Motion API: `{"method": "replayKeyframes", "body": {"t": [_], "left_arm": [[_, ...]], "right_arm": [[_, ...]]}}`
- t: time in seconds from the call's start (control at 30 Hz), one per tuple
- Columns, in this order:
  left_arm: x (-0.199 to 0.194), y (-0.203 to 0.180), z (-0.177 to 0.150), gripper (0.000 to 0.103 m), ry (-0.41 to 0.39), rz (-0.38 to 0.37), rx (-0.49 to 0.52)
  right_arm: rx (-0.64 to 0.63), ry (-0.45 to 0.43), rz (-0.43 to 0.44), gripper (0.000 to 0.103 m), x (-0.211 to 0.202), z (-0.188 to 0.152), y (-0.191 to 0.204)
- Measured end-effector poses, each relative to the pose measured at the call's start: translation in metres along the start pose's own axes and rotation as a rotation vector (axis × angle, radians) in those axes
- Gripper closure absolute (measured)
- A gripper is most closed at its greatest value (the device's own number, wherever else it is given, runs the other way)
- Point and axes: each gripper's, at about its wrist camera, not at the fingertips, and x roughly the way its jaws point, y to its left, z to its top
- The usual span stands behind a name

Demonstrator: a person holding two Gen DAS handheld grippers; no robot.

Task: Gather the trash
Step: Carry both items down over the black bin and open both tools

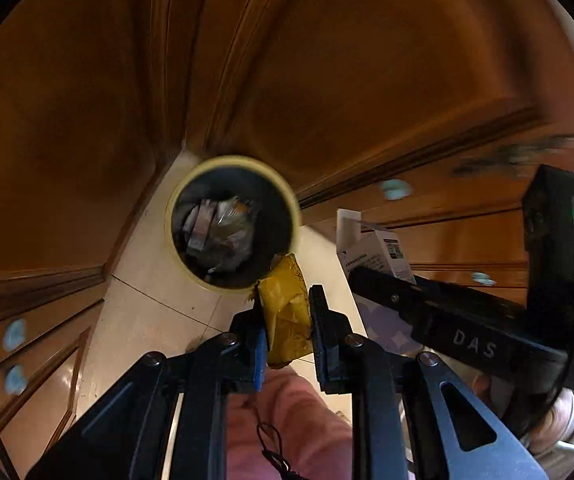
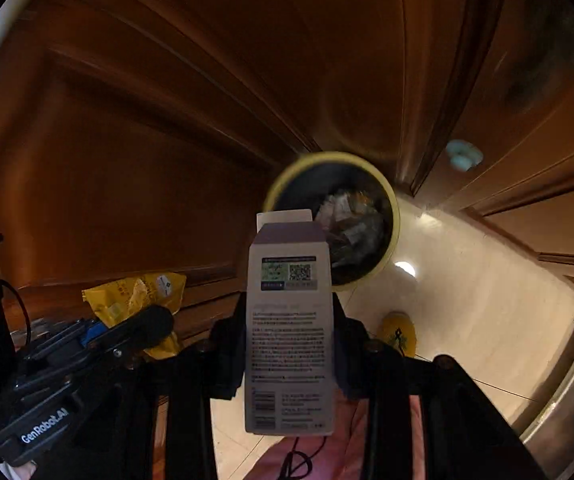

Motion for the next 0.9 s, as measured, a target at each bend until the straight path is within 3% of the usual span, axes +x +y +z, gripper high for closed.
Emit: {"method": "replayKeyframes", "body": {"t": [0.13,0.2,0.3,0.4,0.47,0.77,0.9], "left_arm": [[0.062,0.018,0.014,0.082,0.013,0.026,-0.012],[0.084,0.025,0.022,0.064,0.002,0.033,-0.018],[0.104,0.031,0.029,0.049,-0.022,0.062,-0.014],[0.114,0.039,0.033,0.039,-0.03,0.076,-0.026],[0.117,0.043,0.033,0.034,-0.031,0.097,-0.028],[0.121,0.052,0.027,0.03,-0.027,0.158,-0.023],[0.127,0.053,0.025,0.03,-0.03,0.183,-0.018]], "right_arm": [[0.002,0.022,-0.023,0.068,0.064,0.019,-0.019],[0.0,0.006,-0.03,0.067,0.084,0.031,-0.026],[-0.01,-0.013,-0.05,0.065,0.103,0.046,-0.037],[-0.011,-0.021,-0.061,0.052,0.114,0.052,-0.043],[-0.019,-0.025,-0.077,0.048,0.122,0.053,-0.045],[-0.081,-0.026,-0.103,0.048,0.129,0.044,-0.049],[-0.048,0.013,-0.11,0.048,0.132,0.032,-0.052]]}}
